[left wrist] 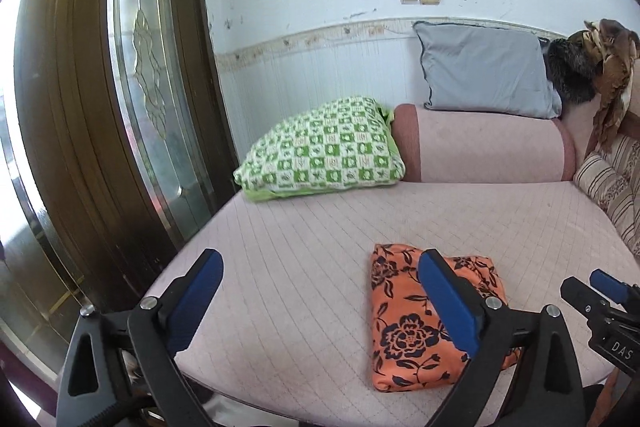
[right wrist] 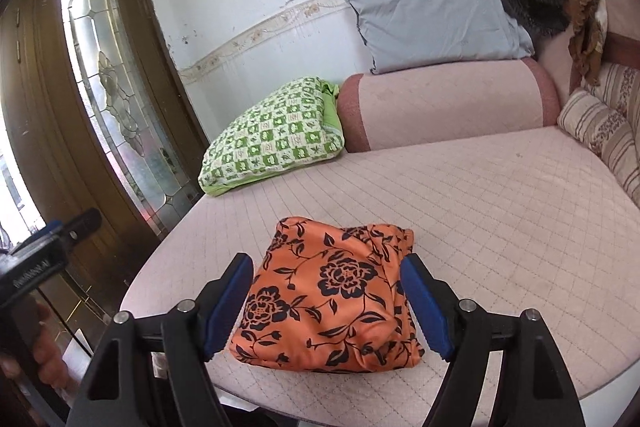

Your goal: Fold small clothes

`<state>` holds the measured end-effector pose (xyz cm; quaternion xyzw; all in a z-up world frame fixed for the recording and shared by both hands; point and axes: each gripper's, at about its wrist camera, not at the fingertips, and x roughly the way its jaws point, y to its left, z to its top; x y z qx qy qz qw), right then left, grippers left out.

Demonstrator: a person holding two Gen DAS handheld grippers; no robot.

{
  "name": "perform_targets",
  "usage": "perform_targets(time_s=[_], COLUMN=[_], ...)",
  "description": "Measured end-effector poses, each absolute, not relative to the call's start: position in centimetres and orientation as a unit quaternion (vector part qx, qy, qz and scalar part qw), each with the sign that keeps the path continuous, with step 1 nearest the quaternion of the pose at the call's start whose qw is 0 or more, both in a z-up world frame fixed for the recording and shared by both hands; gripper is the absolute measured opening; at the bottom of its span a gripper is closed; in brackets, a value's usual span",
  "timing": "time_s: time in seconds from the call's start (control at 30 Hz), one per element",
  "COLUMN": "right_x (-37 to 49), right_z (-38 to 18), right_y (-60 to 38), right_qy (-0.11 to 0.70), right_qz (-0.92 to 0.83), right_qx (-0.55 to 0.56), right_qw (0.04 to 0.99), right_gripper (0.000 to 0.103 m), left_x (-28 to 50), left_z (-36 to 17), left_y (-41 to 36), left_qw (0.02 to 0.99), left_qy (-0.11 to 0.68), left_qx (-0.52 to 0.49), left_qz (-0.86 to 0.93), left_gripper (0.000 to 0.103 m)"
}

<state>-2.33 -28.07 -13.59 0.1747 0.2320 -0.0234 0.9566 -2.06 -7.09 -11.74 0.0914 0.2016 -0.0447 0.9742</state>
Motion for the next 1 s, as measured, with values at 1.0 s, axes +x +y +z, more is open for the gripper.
perform_targets(time_s=[1.0], right_x=[-0.8], right_z=[-14.0], right_y=[-27.4], right_qy=[0.234], right_qz=[0.000], right_qx=[0.181], right_qw=[0.955], right_gripper=[0.079], left_x=[-1.5], left_z=[-12.0], left_y=[-7.5], left_qw=[0.969], left_qy=[0.210], left_qx=[0.111], left_qz=[-0.067], left_gripper=[0.098])
